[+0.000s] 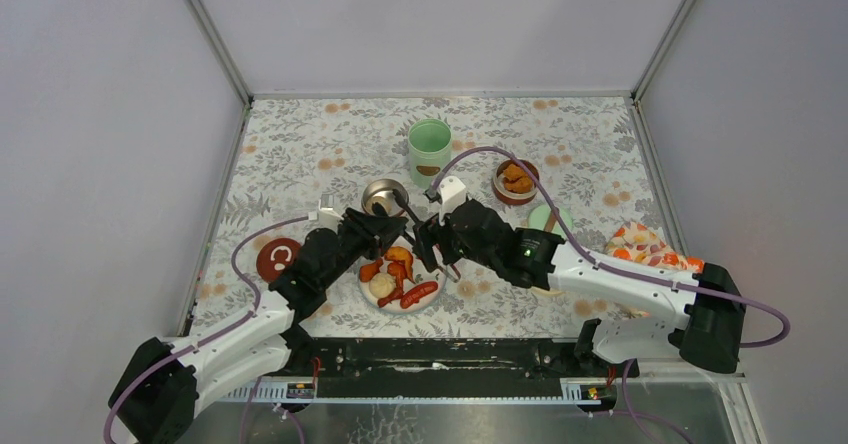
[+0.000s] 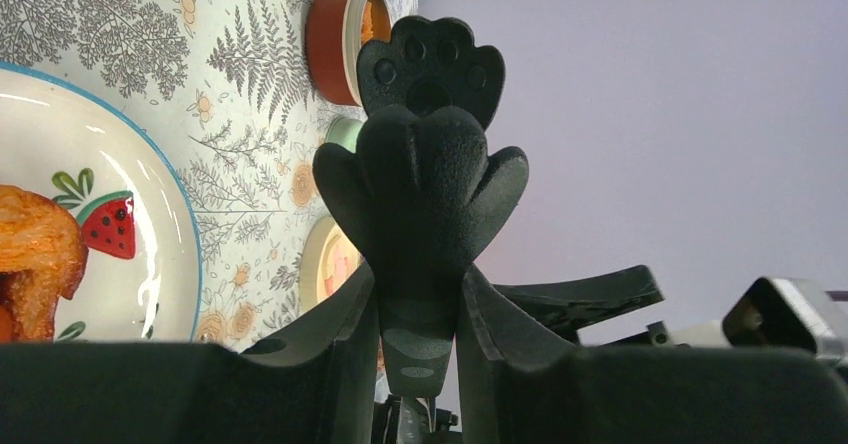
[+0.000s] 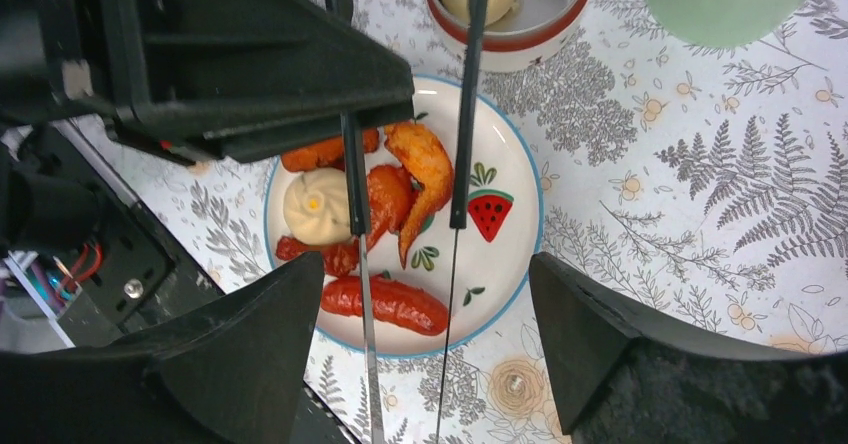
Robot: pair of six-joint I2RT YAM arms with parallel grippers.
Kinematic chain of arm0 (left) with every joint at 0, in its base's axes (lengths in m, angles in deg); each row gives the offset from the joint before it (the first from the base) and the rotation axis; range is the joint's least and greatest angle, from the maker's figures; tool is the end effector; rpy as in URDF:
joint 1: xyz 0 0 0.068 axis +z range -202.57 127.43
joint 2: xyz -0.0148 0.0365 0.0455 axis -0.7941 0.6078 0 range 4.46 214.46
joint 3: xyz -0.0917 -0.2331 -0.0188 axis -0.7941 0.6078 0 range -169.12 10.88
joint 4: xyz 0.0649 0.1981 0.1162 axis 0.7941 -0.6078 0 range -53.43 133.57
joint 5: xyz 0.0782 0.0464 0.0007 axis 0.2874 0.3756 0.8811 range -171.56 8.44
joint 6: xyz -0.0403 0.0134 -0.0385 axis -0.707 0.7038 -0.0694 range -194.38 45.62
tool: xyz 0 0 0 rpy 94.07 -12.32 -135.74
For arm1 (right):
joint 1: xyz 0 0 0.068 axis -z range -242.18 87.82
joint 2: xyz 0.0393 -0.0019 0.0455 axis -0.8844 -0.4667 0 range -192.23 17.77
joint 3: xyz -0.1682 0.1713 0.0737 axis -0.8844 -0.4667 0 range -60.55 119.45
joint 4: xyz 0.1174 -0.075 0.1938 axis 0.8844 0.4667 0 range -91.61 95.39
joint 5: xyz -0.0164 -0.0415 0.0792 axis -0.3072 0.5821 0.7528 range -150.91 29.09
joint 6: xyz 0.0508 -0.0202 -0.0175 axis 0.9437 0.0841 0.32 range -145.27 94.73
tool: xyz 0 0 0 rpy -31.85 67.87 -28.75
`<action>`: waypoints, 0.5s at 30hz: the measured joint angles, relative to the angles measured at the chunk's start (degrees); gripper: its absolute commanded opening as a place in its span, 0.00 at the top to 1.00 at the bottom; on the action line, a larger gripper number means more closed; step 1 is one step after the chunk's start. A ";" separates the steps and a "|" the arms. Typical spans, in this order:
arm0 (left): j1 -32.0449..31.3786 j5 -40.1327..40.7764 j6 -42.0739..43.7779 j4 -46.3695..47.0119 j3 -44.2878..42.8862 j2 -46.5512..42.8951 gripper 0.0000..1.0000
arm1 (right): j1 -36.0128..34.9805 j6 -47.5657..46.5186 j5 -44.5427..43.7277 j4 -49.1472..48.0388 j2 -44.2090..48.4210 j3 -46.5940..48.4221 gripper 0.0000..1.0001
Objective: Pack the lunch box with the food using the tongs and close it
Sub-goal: Pick up the clamp from the plate.
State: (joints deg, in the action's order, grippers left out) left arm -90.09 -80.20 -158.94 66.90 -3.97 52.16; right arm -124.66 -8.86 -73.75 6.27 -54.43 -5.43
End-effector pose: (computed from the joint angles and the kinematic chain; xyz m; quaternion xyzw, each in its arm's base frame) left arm 0.1499 -0.1139 0.2041 -0.3117 0.6968 -0.5608 0.3207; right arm 0.1363 0.2420 0.2880 -0.2726 0.7947 0.2666 0.4724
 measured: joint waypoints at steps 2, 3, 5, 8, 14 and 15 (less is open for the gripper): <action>0.00 0.13 -1.38 0.02 0.00 0.24 1.00 | 0.00 -1.18 1.05 0.02 0.02 -0.92 0.17; 0.00 0.15 -2.05 0.04 0.00 0.35 1.00 | 0.02 -1.77 1.88 0.04 0.02 -1.25 0.17; 0.00 0.17 -3.39 0.07 0.02 0.52 1.00 | 0.02 -2.82 2.91 -0.02 0.00 -1.53 0.18; 0.00 0.20 -5.18 0.13 0.22 0.72 1.00 | 0.02 -4.13 4.04 -0.09 -0.13 -1.53 0.21; 0.00 0.22 -7.93 0.07 0.26 1.18 1.00 | 0.00 -6.08 5.27 -0.90 -0.70 -1.57 0.27; 0.00 0.22 -8.33 0.07 0.26 1.22 1.00 | 0.00 -6.27 5.35 -0.96 -0.90 -1.57 0.28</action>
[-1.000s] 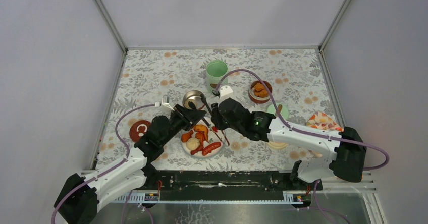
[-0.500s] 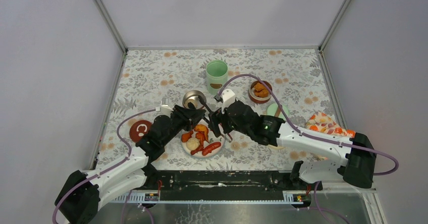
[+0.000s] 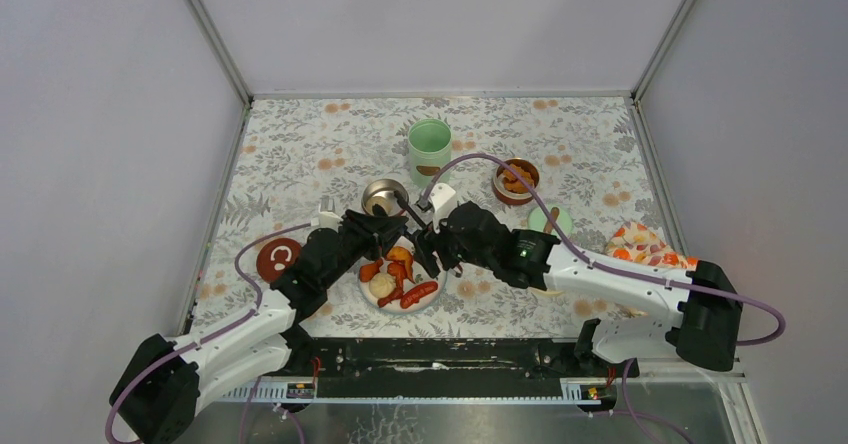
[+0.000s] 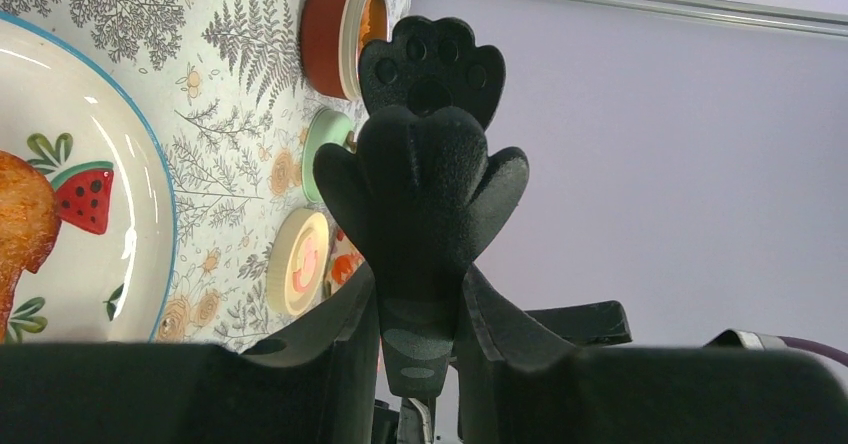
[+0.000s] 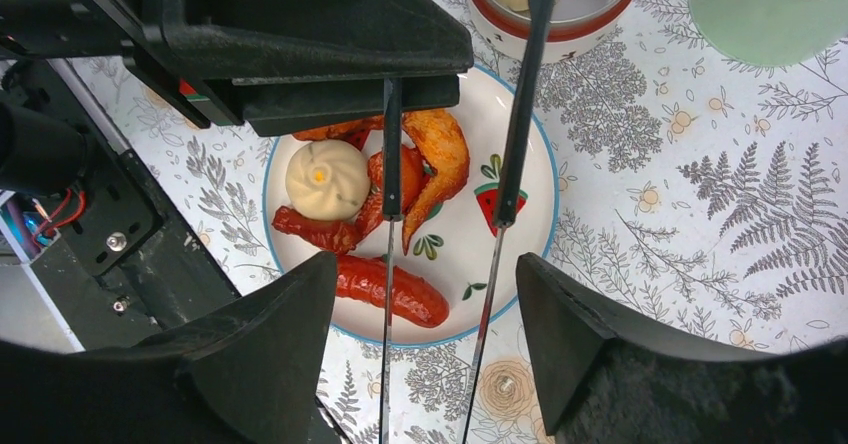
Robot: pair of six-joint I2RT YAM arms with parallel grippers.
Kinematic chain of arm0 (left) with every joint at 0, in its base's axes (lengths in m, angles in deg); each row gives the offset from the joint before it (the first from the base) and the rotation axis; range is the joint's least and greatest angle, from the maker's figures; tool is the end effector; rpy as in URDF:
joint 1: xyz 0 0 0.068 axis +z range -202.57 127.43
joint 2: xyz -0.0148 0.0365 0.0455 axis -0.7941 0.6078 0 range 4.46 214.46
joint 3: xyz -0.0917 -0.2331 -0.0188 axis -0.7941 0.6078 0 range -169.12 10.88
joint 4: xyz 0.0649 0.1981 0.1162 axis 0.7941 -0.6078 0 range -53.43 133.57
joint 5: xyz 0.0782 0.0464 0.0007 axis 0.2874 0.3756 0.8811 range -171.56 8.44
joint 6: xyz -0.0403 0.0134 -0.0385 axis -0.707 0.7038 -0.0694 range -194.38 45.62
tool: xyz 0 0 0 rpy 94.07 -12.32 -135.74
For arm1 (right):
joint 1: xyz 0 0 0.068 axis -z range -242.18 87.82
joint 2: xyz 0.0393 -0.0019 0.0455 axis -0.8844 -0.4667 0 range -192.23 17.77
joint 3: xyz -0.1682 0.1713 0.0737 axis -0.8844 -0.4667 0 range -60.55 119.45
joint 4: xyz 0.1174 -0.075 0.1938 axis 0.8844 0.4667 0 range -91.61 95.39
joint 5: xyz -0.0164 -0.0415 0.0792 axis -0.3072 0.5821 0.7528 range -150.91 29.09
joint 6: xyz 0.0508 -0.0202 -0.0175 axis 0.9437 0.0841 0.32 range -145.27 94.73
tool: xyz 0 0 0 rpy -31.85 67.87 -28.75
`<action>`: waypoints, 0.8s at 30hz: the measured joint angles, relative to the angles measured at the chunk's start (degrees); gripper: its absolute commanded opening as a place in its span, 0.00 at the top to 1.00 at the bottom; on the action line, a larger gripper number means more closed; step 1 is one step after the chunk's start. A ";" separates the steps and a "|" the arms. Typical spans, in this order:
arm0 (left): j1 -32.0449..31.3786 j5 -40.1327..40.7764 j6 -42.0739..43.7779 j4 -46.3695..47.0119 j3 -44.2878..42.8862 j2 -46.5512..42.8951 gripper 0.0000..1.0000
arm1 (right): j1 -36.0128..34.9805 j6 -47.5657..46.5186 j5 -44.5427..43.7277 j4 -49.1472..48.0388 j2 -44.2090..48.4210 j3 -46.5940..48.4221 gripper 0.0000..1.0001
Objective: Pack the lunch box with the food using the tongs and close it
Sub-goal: Pick up the clamp from the plate.
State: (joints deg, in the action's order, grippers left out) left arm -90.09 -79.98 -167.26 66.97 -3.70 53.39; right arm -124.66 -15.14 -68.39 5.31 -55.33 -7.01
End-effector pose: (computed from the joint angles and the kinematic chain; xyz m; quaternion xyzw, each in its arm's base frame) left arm 0.1511 -0.1146 0.1990 -0.3661 0.6789 -0.5732 0.2766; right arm 0.1341 0.2458 0.2763 -0.3435 0.7766 0.2663 0.4561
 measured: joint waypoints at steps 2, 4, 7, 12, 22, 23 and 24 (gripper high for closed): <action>0.00 0.00 -0.48 0.00 0.00 0.09 1.00 | 0.00 -0.26 0.04 0.04 -0.31 -0.09 0.30; 0.00 0.00 -1.11 0.00 0.00 0.37 1.00 | -0.02 -0.50 0.02 0.02 -0.74 -0.15 0.33; -0.02 0.00 -1.62 0.00 0.00 0.79 1.00 | -0.04 -0.85 0.00 0.02 -1.51 -0.15 0.38; -0.42 -0.02 -2.16 0.00 0.00 1.18 1.00 | -0.04 -1.11 0.02 -0.02 -2.27 -0.15 0.48; -0.76 0.04 -2.34 -0.02 0.33 1.29 0.71 | -0.15 -1.31 -0.35 0.20 -3.26 -0.13 0.62; -0.81 0.04 -2.36 0.02 0.37 1.29 0.64 | -0.15 -1.31 -0.33 0.24 -3.26 -0.13 0.63; -0.81 0.02 -2.36 0.09 0.44 1.27 0.58 | -0.17 -1.31 -0.31 0.31 -3.26 -0.09 0.63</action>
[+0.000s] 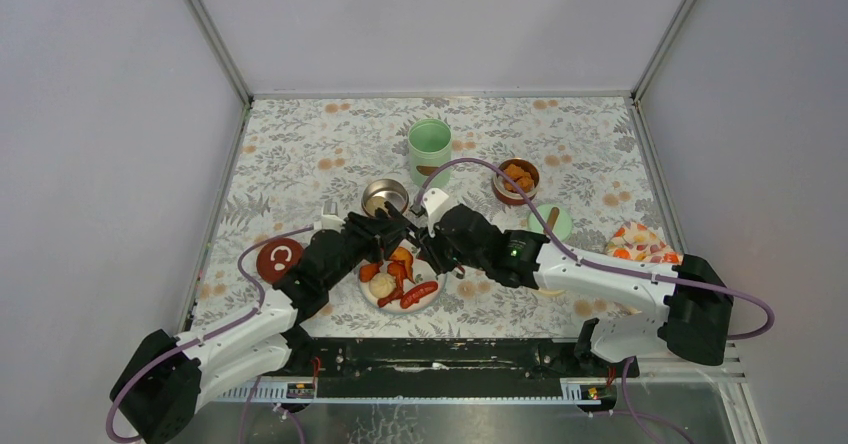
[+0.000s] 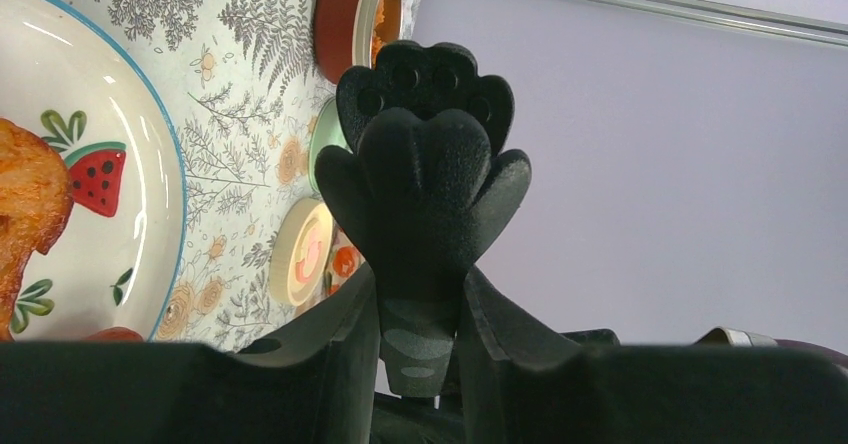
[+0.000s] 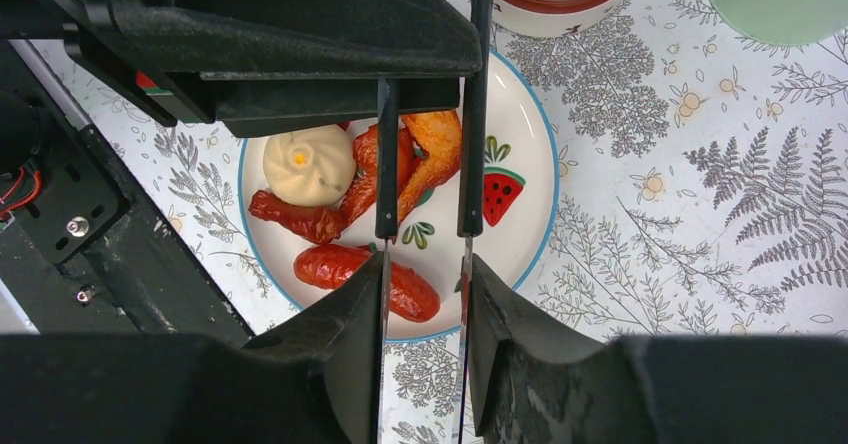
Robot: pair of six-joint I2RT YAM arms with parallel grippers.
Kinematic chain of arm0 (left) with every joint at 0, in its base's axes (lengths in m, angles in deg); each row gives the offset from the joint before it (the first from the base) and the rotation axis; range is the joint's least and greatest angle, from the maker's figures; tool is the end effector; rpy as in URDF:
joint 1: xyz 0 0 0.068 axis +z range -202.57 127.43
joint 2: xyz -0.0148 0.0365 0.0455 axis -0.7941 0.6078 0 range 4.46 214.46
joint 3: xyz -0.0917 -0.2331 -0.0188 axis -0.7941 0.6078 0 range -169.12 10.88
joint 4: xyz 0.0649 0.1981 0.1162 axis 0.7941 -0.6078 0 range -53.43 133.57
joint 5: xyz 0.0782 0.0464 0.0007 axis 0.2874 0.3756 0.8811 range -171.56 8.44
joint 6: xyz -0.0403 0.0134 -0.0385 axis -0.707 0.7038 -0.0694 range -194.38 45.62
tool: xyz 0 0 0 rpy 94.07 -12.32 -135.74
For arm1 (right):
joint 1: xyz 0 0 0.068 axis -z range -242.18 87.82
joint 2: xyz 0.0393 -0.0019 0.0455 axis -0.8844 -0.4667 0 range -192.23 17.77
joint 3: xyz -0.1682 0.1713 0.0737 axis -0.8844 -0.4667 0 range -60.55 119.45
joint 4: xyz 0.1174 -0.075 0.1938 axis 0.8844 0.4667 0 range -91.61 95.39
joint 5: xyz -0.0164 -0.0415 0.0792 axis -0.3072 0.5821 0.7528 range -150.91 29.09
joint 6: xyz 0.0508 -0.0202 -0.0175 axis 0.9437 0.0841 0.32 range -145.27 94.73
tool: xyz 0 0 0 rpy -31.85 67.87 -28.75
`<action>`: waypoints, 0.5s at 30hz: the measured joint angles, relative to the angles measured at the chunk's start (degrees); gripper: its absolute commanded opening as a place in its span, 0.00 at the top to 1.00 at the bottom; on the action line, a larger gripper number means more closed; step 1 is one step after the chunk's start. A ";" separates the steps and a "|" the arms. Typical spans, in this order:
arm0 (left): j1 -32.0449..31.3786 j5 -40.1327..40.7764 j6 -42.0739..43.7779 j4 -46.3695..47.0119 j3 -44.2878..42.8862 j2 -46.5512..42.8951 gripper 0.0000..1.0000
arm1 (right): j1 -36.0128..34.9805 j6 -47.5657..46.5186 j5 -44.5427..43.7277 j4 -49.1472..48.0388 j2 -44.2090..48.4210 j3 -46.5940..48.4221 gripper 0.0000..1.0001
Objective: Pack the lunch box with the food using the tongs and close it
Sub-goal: Pick up the clamp from the plate.
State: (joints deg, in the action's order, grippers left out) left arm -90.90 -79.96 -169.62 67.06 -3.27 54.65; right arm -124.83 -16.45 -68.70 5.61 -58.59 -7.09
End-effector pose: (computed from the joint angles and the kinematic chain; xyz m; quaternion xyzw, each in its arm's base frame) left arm 0.1504 -0.1174 0.1930 -0.3794 0.6817 -0.5706 0.2566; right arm 0.1374 0.2536 0.2603 -0.3612 0.7863 0.2430 0.4385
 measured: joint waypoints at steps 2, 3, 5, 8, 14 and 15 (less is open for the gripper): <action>-0.11 0.04 -0.22 0.15 0.26 -0.04 0.48 | -0.11 0.00 -0.07 0.48 0.00 0.17 0.64; -0.17 0.09 -0.31 0.17 0.52 -0.17 0.45 | -0.13 0.00 -0.09 1.01 0.00 0.28 0.64; -0.26 0.22 -0.50 0.02 1.25 -0.66 0.39 | -0.13 0.00 -0.15 2.16 0.00 0.76 0.64; -0.26 0.52 -0.46 -0.72 2.12 -1.57 0.31 | -0.13 0.02 -0.13 4.35 0.00 2.10 0.64; -0.26 2.08 2.16 -6.64 1.84 -5.92 0.14 | -0.13 -0.02 -0.02 8.50 0.00 4.96 0.62; -0.26 2.75 3.13 -8.96 1.38 -6.95 0.12 | -0.13 -0.02 -0.04 9.35 0.00 5.33 0.62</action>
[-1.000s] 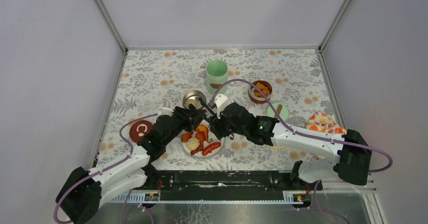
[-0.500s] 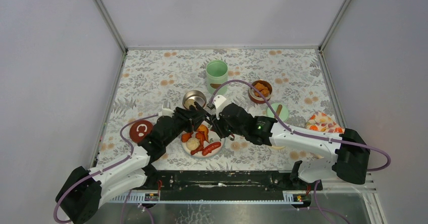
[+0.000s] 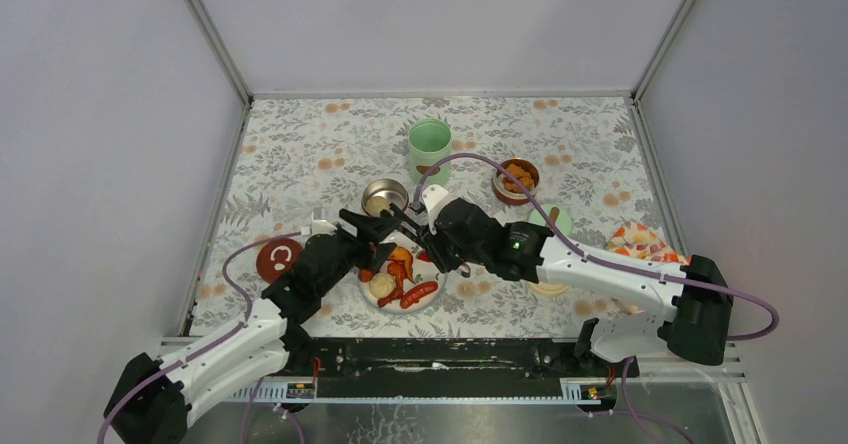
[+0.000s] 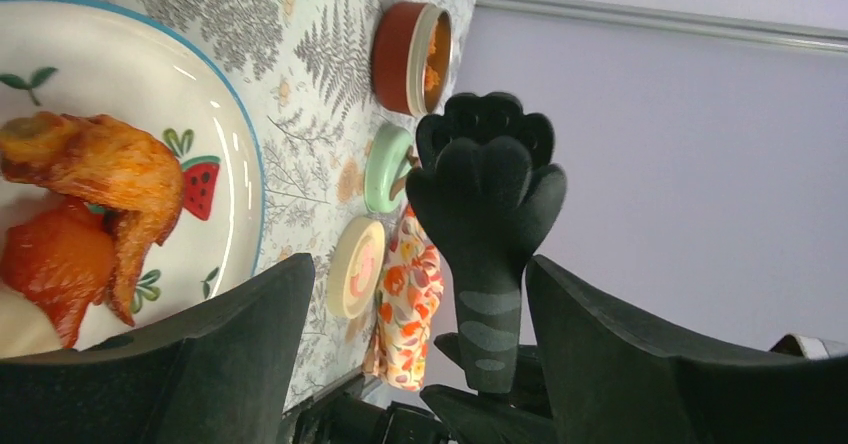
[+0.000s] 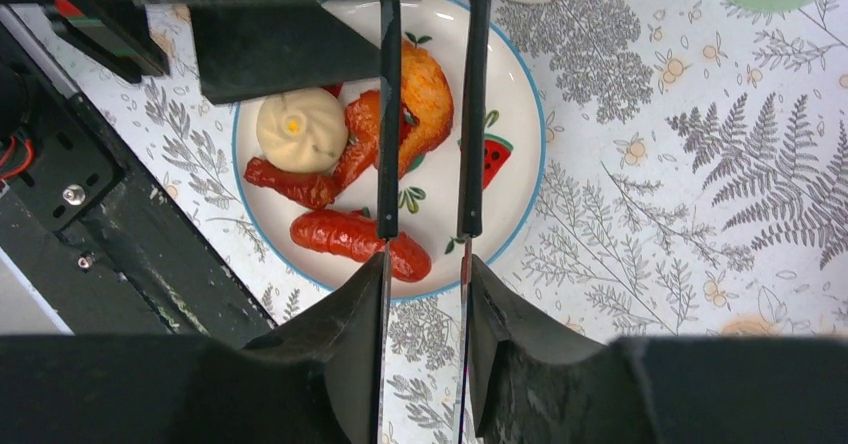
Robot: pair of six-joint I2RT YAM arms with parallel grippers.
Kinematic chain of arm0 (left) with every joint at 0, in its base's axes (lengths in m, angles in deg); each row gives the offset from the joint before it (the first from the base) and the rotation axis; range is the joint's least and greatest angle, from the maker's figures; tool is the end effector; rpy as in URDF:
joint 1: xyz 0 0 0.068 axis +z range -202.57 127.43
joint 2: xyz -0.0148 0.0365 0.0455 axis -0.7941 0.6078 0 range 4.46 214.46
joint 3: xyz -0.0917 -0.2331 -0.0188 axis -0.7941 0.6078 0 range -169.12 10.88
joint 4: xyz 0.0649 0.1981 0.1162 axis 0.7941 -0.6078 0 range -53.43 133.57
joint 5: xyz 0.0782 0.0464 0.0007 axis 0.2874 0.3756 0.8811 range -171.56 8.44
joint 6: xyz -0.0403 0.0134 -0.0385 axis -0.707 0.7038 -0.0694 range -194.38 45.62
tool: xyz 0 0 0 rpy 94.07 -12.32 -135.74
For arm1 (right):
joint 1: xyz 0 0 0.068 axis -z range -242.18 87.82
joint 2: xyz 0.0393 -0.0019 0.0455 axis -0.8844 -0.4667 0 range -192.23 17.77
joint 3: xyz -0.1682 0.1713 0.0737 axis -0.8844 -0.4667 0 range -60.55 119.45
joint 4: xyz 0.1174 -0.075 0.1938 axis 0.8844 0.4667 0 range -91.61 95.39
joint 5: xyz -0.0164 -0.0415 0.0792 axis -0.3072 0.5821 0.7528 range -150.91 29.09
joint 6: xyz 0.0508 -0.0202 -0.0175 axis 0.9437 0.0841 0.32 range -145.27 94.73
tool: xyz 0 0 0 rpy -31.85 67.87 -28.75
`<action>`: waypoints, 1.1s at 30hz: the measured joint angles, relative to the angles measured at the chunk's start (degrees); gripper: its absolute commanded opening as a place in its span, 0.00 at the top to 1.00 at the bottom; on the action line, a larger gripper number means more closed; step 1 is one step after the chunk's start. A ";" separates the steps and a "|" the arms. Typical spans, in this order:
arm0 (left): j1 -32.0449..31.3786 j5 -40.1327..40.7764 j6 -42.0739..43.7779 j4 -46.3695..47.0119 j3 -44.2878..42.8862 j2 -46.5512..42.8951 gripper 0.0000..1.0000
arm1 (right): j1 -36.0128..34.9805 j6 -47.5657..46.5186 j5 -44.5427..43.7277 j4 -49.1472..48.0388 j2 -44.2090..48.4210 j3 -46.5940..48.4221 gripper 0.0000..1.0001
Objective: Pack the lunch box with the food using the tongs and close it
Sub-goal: Pick up the clamp from the plate, then pick up the fake food from the plate.
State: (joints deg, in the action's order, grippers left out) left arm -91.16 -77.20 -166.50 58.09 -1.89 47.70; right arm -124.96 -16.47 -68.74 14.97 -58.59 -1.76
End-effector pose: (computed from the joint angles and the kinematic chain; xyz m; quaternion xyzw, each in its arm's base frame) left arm 0.1384 -0.1065 0.1875 -0.3798 0.7020 -0.5342 0.2786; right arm 0.1357 0.2517 0.2746 -0.3716 0.8000 0.2243 0.4142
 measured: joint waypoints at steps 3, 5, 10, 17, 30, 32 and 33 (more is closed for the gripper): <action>0.00 2.78 3.87 -8.31 -2.62 -2.86 0.08 | 0.00 -0.07 0.07 3.04 -0.07 1.07 0.61; 0.00 4.92 6.58 -13.73 -4.61 -4.92 0.05 | 0.00 -0.20 0.26 5.07 -0.35 1.95 0.60; 0.00 11.91 16.35 -28.81 -13.07 -8.70 0.02 | 0.02 -1.25 1.79 9.31 -1.66 3.76 0.59; 0.00 23.91 32.37 -43.95 -28.44 -8.31 0.01 | 0.02 -3.21 7.21 13.62 -3.06 5.11 0.57; 0.00 40.65 61.33 -47.54 -38.56 -4.04 0.01 | -2.16 -4.94 13.60 15.58 -9.44 6.97 0.53; 0.00 42.18 64.17 -46.16 -37.90 -4.28 0.01 | -2.54 -5.03 13.62 15.78 -10.08 7.02 0.53; 0.00 42.71 65.16 -45.77 -37.44 -4.57 0.01 | -2.69 -5.07 13.62 15.82 -10.45 7.04 0.53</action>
State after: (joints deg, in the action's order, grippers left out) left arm -91.16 -34.50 -101.34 12.33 -39.33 43.14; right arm -127.65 -21.54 -55.13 30.79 -69.03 5.28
